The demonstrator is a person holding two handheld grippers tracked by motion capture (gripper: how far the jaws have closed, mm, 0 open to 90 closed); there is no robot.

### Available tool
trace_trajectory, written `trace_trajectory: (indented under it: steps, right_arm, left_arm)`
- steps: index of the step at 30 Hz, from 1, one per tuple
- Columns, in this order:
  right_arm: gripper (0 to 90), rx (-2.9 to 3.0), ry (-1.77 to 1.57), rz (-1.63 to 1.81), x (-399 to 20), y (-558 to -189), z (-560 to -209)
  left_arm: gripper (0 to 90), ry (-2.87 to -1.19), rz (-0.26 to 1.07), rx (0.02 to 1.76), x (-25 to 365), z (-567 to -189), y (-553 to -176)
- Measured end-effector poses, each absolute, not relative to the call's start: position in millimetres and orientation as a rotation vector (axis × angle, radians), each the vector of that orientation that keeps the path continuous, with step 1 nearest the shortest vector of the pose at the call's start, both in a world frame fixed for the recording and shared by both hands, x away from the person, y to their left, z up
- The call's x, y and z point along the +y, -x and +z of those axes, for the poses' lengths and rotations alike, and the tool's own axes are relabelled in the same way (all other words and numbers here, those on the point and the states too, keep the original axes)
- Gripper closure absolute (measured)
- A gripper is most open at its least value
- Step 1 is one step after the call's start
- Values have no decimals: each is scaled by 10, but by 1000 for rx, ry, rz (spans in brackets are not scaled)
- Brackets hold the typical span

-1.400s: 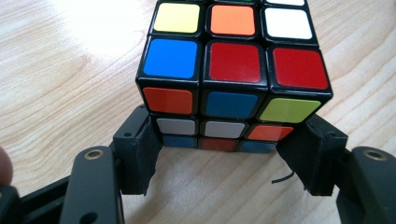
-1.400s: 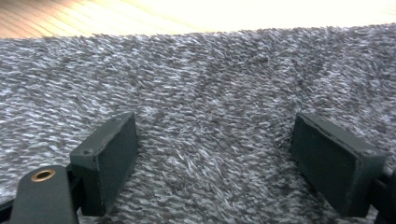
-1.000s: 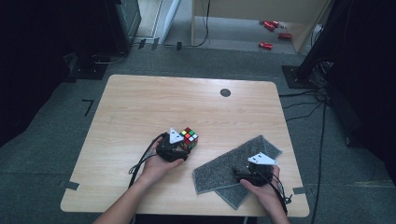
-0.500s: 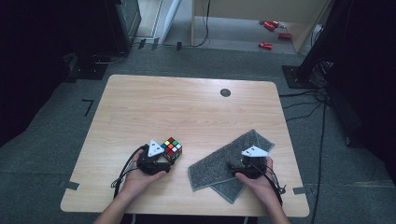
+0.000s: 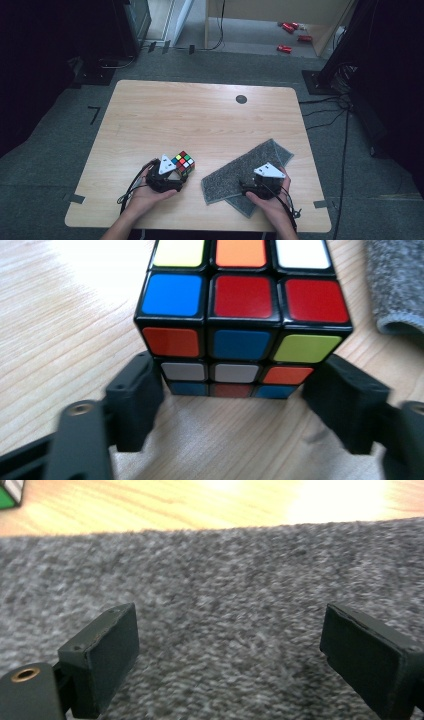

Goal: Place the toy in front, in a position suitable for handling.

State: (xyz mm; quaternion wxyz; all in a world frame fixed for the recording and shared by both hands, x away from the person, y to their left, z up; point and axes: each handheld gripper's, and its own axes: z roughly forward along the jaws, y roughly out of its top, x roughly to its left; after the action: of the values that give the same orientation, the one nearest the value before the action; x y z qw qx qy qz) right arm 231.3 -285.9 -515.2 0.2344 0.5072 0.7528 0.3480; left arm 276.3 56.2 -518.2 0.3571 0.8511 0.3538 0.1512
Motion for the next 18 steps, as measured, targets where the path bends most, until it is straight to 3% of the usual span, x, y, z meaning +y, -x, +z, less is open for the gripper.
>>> trace_trajectory:
  steps: [2,7,8,10,18]
  right_arm:
    - [83,2044,-1409,955,-2874,-2329,-5148]
    - [68,2047,-1438,932,-2898,-2375,-5176]
    - [66,2053,-1449,921,-2904,-2383,-5188]
    - [69,2061,-1470,909,-2917,-2396,-5204]
    - [78,2021,-1482,966,-2946,-2391,-5164]
  left_arm:
    - [184,-2203,390,920,560,-5186,-2770]
    - [158,-2205,393,925,533,-5190,-2778]
    - [192,-2197,389,906,531,-5185,-2771]
    - [351,-2188,389,884,538,-5179,-2765]
    - [356,-2148,385,884,567,-5128,-2782]
